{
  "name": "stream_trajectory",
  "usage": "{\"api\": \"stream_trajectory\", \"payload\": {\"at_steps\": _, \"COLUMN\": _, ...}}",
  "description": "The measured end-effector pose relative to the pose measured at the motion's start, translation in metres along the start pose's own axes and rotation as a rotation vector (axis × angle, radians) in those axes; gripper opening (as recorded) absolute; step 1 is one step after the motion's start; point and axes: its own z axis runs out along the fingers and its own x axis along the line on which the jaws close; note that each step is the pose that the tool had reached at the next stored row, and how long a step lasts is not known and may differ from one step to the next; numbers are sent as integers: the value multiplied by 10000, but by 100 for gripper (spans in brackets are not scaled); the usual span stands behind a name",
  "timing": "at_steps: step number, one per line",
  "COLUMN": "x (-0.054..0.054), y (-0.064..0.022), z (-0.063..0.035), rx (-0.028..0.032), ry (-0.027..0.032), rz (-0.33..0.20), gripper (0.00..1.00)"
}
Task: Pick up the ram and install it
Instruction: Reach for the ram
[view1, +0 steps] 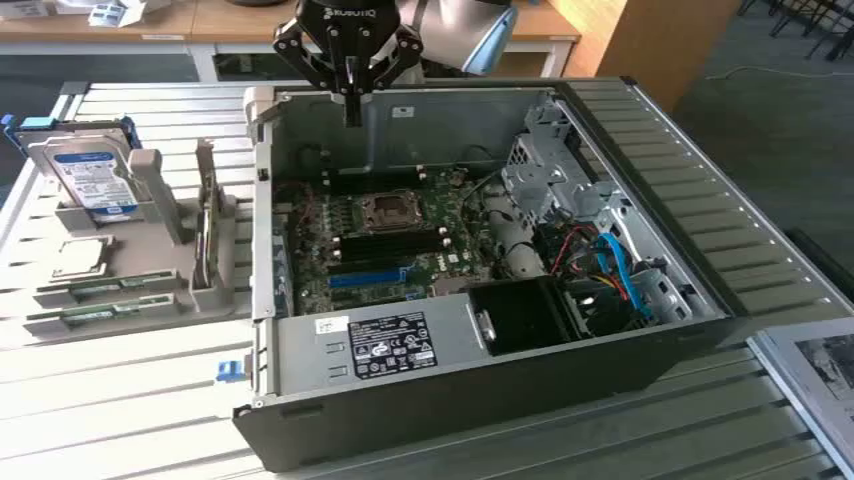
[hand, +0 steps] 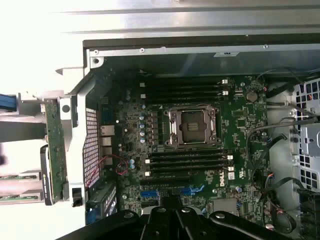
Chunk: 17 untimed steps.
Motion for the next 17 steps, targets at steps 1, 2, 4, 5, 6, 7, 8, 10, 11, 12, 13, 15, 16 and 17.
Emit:
{"api": "stream_trajectory", "payload": {"at_steps": 1, "x": 0, "y": 0, "z": 0, "rx": 1, "ry": 0, "rz": 0, "gripper": 10}}
{"api": "stream_trajectory", "payload": {"at_steps": 2, "x": 0, "y": 0, "z": 0, "rx": 1, "ry": 0, "rz": 1, "gripper": 10}}
{"api": "stream_trajectory", "payload": {"at_steps": 4, "x": 0, "y": 0, "z": 0, "rx": 0, "ry": 0, "rz": 0, "gripper": 10}}
{"api": "stream_trajectory", "payload": {"at_steps": 5, "x": 0, "y": 0, "z": 0, "rx": 0, "ry": 0, "rz": 0, "gripper": 10}}
{"api": "stream_trajectory", "payload": {"at_steps": 6, "x": 0, "y": 0, "z": 0, "rx": 1, "ry": 0, "rz": 0, "gripper": 10}}
{"api": "stream_trajectory", "payload": {"at_steps": 7, "x": 0, "y": 0, "z": 0, "rx": 0, "ry": 0, "rz": 1, "gripper": 10}}
{"api": "stream_trajectory", "payload": {"at_steps": 8, "x": 0, "y": 0, "z": 0, "rx": 0, "ry": 0, "rz": 1, "gripper": 10}}
{"api": "stream_trajectory", "payload": {"at_steps": 10, "x": 0, "y": 0, "z": 0, "rx": 1, "ry": 0, "rz": 0, "gripper": 10}}
{"api": "stream_trajectory", "payload": {"at_steps": 11, "x": 0, "y": 0, "z": 0, "rx": 0, "ry": 0, "rz": 0, "gripper": 10}}
{"api": "stream_trajectory", "payload": {"at_steps": 12, "x": 0, "y": 0, "z": 0, "rx": 1, "ry": 0, "rz": 1, "gripper": 10}}
{"api": "stream_trajectory", "payload": {"at_steps": 13, "x": 5, "y": 0, "z": 1, "rx": -1, "ry": -1, "rz": 2, "gripper": 10}}
{"api": "stream_trajectory", "payload": {"at_steps": 15, "x": 29, "y": -2, "z": 0, "rx": 0, "ry": -1, "rz": 0, "gripper": 10}}
{"api": "stream_trajectory", "payload": {"at_steps": 16, "x": 49, "y": -4, "z": -1, "rx": 1, "ry": 0, "rz": 0, "gripper": 10}}
{"api": "stream_trajectory", "payload": {"at_steps": 17, "x": 71, "y": -5, "z": -1, "rx": 0, "ry": 0, "rz": 1, "gripper": 10}}
